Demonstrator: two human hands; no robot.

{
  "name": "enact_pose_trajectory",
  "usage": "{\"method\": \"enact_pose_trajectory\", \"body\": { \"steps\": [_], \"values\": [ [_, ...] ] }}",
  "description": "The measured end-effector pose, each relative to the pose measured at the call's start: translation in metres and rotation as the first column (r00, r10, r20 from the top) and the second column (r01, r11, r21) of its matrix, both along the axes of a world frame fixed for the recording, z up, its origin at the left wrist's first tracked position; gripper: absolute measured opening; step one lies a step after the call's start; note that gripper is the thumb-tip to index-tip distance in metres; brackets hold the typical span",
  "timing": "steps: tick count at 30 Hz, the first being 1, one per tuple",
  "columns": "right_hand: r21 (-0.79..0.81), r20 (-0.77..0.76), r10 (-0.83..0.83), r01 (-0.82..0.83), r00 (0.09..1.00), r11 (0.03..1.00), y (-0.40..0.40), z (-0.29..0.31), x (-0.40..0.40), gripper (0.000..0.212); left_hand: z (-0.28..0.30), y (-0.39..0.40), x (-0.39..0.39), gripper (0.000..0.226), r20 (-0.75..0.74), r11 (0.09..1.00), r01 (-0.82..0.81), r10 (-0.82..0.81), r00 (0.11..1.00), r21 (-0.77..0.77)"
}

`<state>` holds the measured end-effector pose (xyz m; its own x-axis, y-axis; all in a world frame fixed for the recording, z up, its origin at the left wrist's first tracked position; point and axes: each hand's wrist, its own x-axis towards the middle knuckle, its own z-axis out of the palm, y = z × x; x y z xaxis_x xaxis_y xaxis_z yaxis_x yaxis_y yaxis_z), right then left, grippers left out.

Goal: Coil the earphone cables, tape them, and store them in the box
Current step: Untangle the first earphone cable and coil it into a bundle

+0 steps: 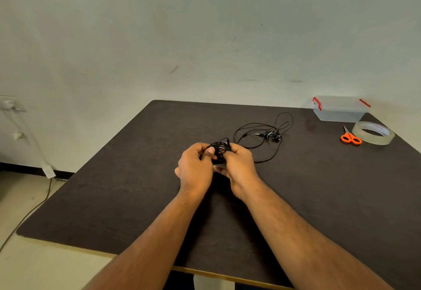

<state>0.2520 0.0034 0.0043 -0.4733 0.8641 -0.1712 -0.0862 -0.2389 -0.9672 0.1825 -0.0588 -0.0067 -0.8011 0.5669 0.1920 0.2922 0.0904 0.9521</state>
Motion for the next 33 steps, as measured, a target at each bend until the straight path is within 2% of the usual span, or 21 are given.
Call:
{"method": "enact_pose_trajectory", "body": {
  "steps": [2,4,5,7,9,11,13,16,20,22,25,29,31,33],
  "values": [
    [0.015,0.021,0.049,-0.050,0.999,0.999,0.001,-0.001,0.003,0.020,0.000,0.001,-0.002,0.026,-0.035,1.000,-0.006,0.006,0.999,-0.008],
    [0.004,0.037,0.096,-0.096,0.995,0.995,0.002,-0.001,0.005,0.018,0.002,0.001,-0.003,0.027,-0.160,0.999,-0.026,0.020,0.987,-0.036],
    [-0.018,0.046,0.106,-0.106,0.993,0.994,0.003,0.000,0.006,0.018,0.002,-0.001,-0.003,0.025,-0.289,0.997,-0.050,0.031,0.957,-0.058],
    [-0.085,0.022,0.088,-0.086,0.996,0.993,0.002,0.004,0.006,0.018,0.002,-0.004,-0.001,0.024,-0.567,0.987,-0.125,0.049,0.822,-0.096],
    [-0.174,-0.119,0.017,-0.037,0.993,0.984,-0.001,0.011,0.004,0.021,-0.002,-0.004,-0.001,0.024,-0.687,0.981,-0.169,0.057,0.725,-0.097],
    [-0.231,-0.242,-0.106,0.049,0.965,0.972,-0.002,0.016,0.002,0.025,-0.006,-0.001,-0.001,0.021,-0.734,0.979,-0.191,0.076,0.674,-0.074],
    [-0.231,-0.286,-0.201,0.136,0.937,0.963,-0.005,0.016,0.000,0.029,-0.007,0.000,0.002,0.020,-0.740,0.978,-0.203,0.100,0.665,-0.050],
    [-0.185,-0.314,-0.226,0.174,0.922,0.967,-0.011,0.011,-0.001,0.031,-0.005,-0.001,0.006,0.018,-0.680,0.982,-0.187,0.121,0.723,-0.025],
    [-0.058,-0.206,-0.113,0.103,0.972,0.993,-0.012,0.005,0.003,0.023,-0.005,0.001,0.006,0.020,-0.477,0.984,-0.168,0.123,0.870,-0.052],
    [-0.018,-0.133,-0.029,0.027,0.991,0.999,-0.010,0.004,0.005,0.021,-0.008,0.003,0.003,0.019,-0.415,0.983,-0.175,0.137,0.899,-0.055],
    [-0.003,-0.001,0.050,-0.050,0.999,0.999,-0.008,0.005,0.008,0.017,-0.010,0.004,0.001,0.021,-0.469,0.979,-0.193,0.139,0.872,-0.069],
    [0.001,0.028,-0.006,0.006,1.000,1.000,-0.005,0.010,0.011,0.011,-0.007,0.001,0.002,0.023,-0.618,0.969,-0.223,0.111,0.779,-0.107],
    [-0.022,0.022,-0.031,0.032,0.999,0.999,-0.005,0.007,0.011,0.017,-0.007,0.002,0.002,0.024,-0.613,0.970,-0.211,0.094,0.785,-0.122],
    [-0.056,-0.008,-0.049,0.048,0.999,0.997,-0.006,0.003,0.012,0.022,-0.008,0.004,0.001,0.022,-0.553,0.979,-0.170,0.081,0.829,-0.111]
  ]
}}
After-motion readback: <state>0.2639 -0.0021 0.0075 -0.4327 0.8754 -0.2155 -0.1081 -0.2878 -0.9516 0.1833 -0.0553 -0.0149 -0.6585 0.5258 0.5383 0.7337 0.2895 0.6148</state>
